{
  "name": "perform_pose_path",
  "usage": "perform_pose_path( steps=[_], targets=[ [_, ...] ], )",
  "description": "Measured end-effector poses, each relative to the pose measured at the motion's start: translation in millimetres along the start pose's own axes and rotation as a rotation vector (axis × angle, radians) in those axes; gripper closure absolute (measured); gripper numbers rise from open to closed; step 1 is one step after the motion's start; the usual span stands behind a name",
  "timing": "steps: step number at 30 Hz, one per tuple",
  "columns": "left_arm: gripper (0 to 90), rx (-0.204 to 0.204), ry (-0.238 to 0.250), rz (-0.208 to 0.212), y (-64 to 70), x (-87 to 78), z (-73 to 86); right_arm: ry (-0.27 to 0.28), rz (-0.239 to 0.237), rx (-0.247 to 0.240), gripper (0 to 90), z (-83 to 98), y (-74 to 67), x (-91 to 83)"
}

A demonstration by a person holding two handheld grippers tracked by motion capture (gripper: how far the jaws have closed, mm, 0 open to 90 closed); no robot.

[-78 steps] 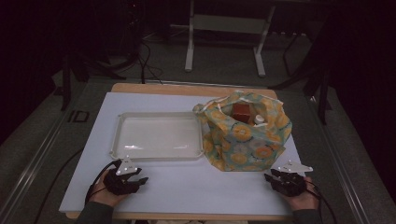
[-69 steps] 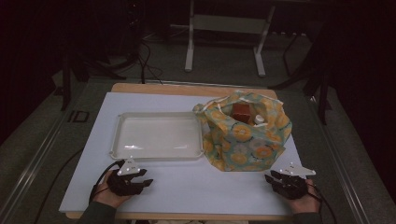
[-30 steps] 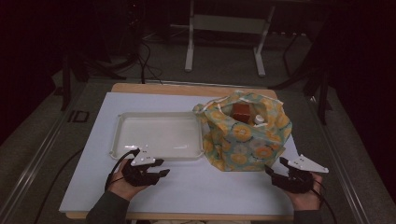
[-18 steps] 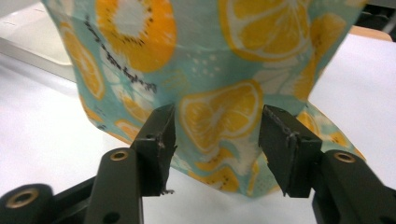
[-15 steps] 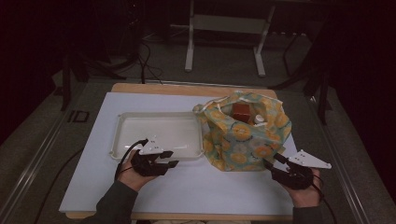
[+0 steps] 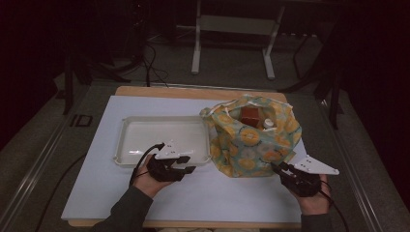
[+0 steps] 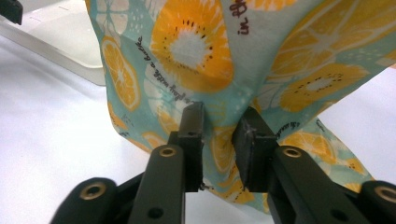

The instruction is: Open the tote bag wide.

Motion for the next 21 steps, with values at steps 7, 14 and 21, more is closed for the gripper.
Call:
perform_pose_path(
  steps=[7, 14, 21],
  targets=[
    [57.5, 0.01, -0.006, 0.021, 8.6, 14.8, -13.7, 0.005, -0.003, 0.012, 85.0, 0.9, -0.1, -3.9],
    [59.0, 0.002, -0.006, 0.042, 13.1, 31.4, -27.1, 0.009, -0.001, 0.02, 90.0, 2.0, -0.3, -6.4],
    [59.3, -0.003, 0.007, 0.061, 18.6, 44.9, -44.2, -0.005, -0.008, 0.021, 90.0, 4.9, -1.2, -7.1]
  ],
)
Point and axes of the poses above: each handheld gripper's, and its own axes: x roughly forward along the jaws, z roughly out of its underside, y roughly to its right, the point moved 9 cm from there along x, roughly forward along the jaws, and after that the axes turned 10 degrees about y, right-handed, at the moved point
